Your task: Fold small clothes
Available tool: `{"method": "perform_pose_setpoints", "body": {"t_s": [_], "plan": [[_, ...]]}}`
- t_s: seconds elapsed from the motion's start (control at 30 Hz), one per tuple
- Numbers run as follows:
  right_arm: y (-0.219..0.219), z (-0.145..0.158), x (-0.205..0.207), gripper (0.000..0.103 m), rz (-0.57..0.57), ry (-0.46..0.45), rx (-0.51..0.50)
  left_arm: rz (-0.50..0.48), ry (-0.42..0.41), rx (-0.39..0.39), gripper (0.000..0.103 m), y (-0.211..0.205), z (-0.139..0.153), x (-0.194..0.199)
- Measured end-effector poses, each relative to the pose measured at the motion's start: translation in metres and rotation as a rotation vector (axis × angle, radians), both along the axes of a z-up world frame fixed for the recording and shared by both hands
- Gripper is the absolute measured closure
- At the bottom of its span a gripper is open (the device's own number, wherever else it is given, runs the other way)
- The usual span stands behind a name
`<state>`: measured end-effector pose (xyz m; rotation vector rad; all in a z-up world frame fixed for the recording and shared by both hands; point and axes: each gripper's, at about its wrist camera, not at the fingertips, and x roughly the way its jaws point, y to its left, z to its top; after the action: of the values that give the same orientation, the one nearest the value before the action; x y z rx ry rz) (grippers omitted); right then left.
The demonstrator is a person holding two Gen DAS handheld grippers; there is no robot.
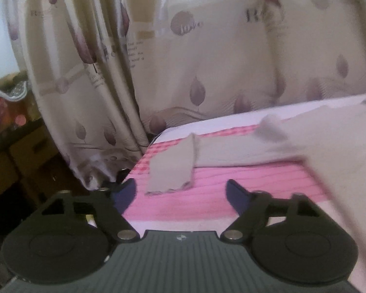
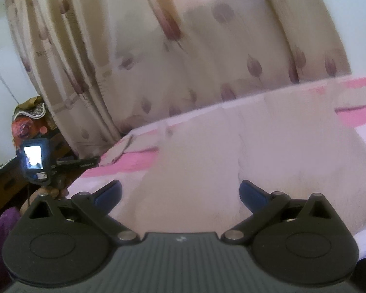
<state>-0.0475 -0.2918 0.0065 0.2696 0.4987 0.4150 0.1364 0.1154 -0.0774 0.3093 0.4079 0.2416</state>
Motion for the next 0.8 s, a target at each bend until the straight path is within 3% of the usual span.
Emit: {"method": "perform_pose_setpoints", "body": {"t_s": [0.17, 0.23, 0.37, 0.4, 0.47, 0.5, 0.57, 0.63, 0.7, 0.77, 0.8], "plan": [[-0.006, -0.014, 0.018, 0.0, -0.023, 0.076, 0.002, -0.014, 0.06, 0.043, 0.029, 0.026, -0.017, 0.055], [-0.009, -0.02, 0.023, 0.0, -0.037, 0.098, 0.006, -0.03, 0.098, 0.046, 0.038, 0.035, -0.026, 0.073], [-0.01, -0.028, 0.034, 0.0, -0.056, 0.134, 0.005, -0.067, 0.166, 0.064, 0.046, 0.044, -0.041, 0.103], [-0.011, -0.029, 0.037, 0.0, -0.057, 0.143, 0.005, -0.073, 0.184, 0.076, 0.053, 0.043, -0.046, 0.109], [-0.011, -0.032, 0.04, 0.0, -0.058, 0.156, 0.0, -0.084, 0.196, 0.075, 0.085, 0.047, -0.048, 0.118], [-0.01, -0.032, 0.043, 0.0, -0.059, 0.162, -0.005, -0.067, 0.214, 0.054, 0.092, 0.052, -0.046, 0.125], [-0.011, -0.033, 0.046, 0.0, -0.061, 0.168, -0.011, 0.005, 0.178, -0.004, 0.092, 0.069, -0.034, 0.135], [-0.011, -0.035, 0.047, 0.0, -0.068, 0.175, -0.016, 0.111, 0.123, -0.041, 0.092, 0.092, -0.013, 0.146], [-0.012, -0.036, 0.048, 0.0, -0.076, 0.18, -0.019, 0.266, 0.096, -0.14, 0.092, 0.131, 0.011, 0.161], [-0.015, -0.038, 0.049, 0.0, -0.085, 0.184, -0.016, 0.362, 0.106, -0.211, 0.091, 0.164, 0.026, 0.173], [-0.017, -0.039, 0.05, 0.0, -0.089, 0.186, -0.013, 0.396, 0.124, -0.214, 0.084, 0.176, 0.03, 0.179]]}}
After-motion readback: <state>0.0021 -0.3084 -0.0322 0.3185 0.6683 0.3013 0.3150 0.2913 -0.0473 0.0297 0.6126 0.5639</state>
